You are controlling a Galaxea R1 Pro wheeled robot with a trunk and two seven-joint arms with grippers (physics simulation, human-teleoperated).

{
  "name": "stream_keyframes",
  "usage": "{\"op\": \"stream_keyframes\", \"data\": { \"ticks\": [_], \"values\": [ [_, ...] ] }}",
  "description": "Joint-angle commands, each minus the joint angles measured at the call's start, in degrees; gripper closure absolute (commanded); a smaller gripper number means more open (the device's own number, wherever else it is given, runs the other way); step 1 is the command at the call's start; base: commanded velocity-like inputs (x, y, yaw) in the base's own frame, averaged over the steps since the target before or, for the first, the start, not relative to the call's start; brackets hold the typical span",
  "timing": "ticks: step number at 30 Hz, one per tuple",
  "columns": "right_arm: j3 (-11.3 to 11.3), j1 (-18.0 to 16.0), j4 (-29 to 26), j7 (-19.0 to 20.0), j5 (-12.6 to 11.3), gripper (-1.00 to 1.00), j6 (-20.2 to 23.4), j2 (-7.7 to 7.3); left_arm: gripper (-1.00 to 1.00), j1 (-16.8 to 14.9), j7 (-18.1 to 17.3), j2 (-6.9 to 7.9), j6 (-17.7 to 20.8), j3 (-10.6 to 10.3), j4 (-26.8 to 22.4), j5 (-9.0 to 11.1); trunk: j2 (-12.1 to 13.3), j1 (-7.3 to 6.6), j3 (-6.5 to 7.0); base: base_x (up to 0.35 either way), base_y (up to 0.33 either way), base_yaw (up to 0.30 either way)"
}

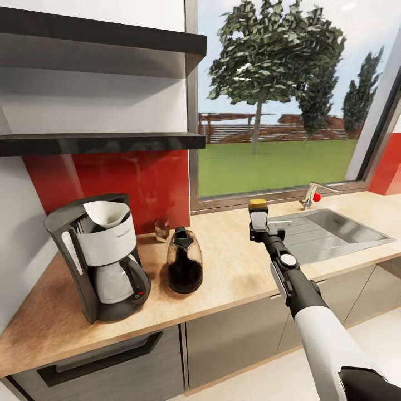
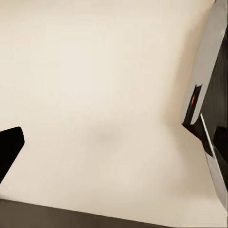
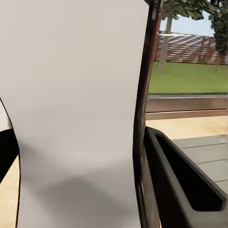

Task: Set up a coffee station on the kitchen countertop: keep the coffee maker on the countertop, move the bottle of coffee from the kitchen shelf to the counter next to the coffee maker, place a paper coffee filter on top of the coffee maker, put the saucer next to the coffee maker with the coffee cup on the saucer, and place the electric kettle next to the coffee maker.

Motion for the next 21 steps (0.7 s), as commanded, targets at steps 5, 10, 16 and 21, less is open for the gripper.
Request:
{"op": "stream_keyframes", "data": {
  "ticks": [5, 10, 16, 21],
  "values": [
    [-0.3, 0.0, 0.9, -0.1, 0.6, 1.0, -0.3, 0.02, -1.0, -0.1, 0.0, -0.01, -4.1, 0.5, -2.0, -0.7, -0.1, 0.03, -0.12, 0.0, 0.0, 0.0],
    [-0.4, 0.4, 2.7, -3.4, 0.6, 1.0, -0.8, 0.01, -1.0, -0.3, -0.1, 0.04, -5.1, 0.2, -2.3, -1.0, -0.1, 0.03, -0.12, -0.001, 0.0, 0.0],
    [-0.3, 2.9, 4.3, -13.1, 0.7, 1.0, -7.0, 0.01, -1.0, -0.4, -0.1, 0.16, -7.3, 0.1, -2.4, -1.0, -0.1, 0.03, -0.12, -0.092, 0.0, 0.0],
    [-0.3, 6.8, 4.4, -14.5, 0.7, 1.0, -9.8, -0.04, -1.0, -0.4, -0.1, 0.17, -10.0, 0.2, -2.4, -1.0, -0.1, 0.03, -0.12, -0.097, 0.0, 0.0]
  ]
}}
